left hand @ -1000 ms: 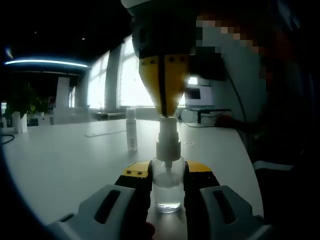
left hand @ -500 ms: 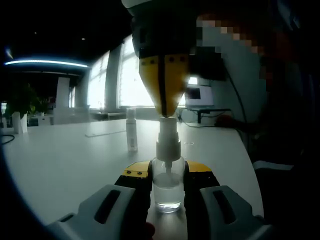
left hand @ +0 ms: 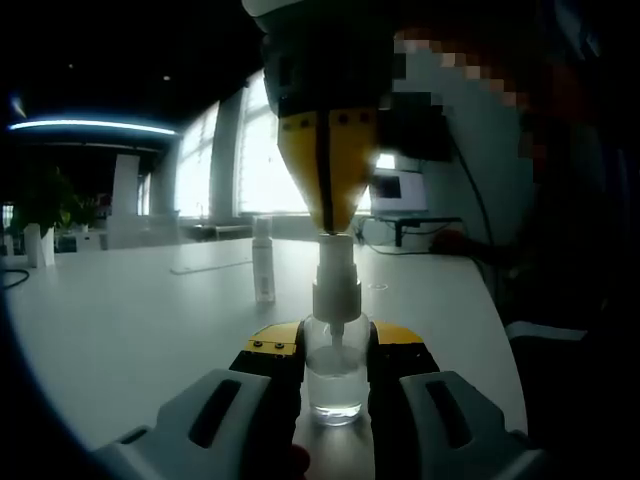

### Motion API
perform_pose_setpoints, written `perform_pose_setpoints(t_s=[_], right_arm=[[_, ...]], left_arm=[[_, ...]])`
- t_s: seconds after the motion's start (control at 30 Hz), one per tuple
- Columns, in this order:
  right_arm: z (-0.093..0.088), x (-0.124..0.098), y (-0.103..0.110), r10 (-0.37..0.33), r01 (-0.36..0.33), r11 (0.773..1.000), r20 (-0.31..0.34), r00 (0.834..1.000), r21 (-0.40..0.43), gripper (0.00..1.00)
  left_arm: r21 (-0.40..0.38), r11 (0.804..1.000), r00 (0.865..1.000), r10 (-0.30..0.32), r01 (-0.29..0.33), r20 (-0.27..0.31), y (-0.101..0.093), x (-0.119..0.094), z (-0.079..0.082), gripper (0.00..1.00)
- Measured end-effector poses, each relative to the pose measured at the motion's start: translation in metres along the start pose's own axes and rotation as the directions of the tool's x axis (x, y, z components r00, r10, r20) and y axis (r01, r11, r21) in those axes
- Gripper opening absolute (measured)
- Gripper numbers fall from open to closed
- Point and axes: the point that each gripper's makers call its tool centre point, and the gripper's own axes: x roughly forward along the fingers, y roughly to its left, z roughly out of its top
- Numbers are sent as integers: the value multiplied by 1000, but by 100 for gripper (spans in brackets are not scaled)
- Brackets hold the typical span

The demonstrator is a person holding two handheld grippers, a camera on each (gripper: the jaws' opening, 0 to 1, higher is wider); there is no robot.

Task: Clamp pump bottle remove cover press pump head put on cover

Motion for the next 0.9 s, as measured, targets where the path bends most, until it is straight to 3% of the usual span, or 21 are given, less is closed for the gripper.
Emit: perform_pose_setpoints(t_s=[0.9], right_arm=[[-2,5,0,2,-2,999,2,1000,39,0]], left_arm=[[1,1000,1000,1,-1,-1,-2,0,1,15]])
